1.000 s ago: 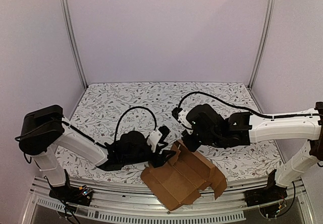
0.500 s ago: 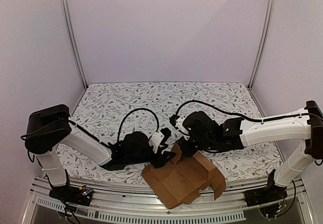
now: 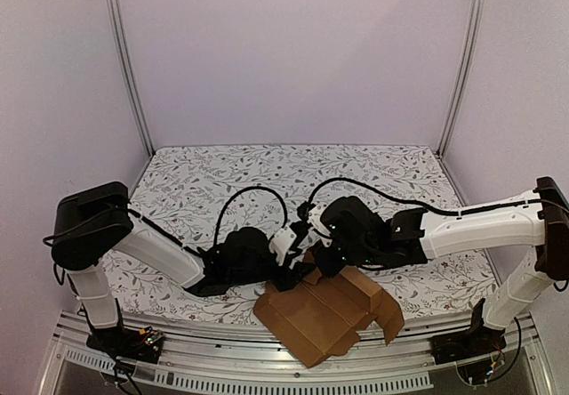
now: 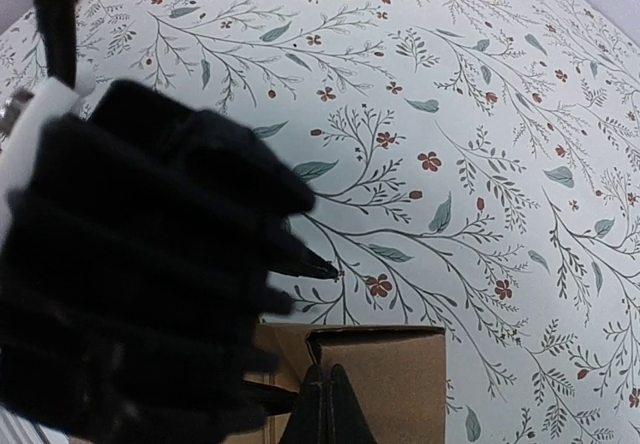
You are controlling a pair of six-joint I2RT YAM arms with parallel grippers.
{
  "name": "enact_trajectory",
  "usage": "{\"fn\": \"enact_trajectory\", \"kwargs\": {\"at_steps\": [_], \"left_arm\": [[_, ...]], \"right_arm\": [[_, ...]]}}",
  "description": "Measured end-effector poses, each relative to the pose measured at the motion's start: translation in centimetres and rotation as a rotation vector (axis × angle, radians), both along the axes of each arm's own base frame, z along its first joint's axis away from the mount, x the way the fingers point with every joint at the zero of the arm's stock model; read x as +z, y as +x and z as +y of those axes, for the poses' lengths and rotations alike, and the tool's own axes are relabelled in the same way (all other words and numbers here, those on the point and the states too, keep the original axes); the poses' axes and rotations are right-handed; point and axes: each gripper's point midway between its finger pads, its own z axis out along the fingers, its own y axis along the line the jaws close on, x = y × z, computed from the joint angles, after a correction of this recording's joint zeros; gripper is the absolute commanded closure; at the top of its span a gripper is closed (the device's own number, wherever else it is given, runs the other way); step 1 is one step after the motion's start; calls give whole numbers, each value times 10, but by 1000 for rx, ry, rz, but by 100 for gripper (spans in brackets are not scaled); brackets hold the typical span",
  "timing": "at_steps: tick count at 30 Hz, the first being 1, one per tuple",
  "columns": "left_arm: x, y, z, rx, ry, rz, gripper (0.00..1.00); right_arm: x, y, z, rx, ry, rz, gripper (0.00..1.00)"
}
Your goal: Fold the paper box
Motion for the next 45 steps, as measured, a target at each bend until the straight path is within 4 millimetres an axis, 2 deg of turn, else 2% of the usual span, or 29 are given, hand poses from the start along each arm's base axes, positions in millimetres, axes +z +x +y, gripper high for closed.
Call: {"fn": "enact_trajectory", "kwargs": {"at_steps": [13, 19, 24, 34, 39, 45], "left_arm": [[-6, 3, 0, 2, 18, -1, 46], [-11, 3, 0, 2, 29, 5, 46], [-16, 3, 1, 8, 28, 18, 49], [-32, 3, 1, 19, 37, 46, 64], [-34, 7, -7, 23, 23, 51, 73], [-30, 11, -10, 36, 12, 45, 91]], "right_arm": [[-3, -2, 11, 23, 37, 25, 100], [-13, -7, 12, 37, 31, 46, 100], [-13, -8, 13, 35, 43, 46, 100], [-13, -9, 15, 25, 57, 55, 100], [-14, -10, 14, 19, 60, 61, 100], [-15, -10, 15, 12, 69, 70, 100]]}}
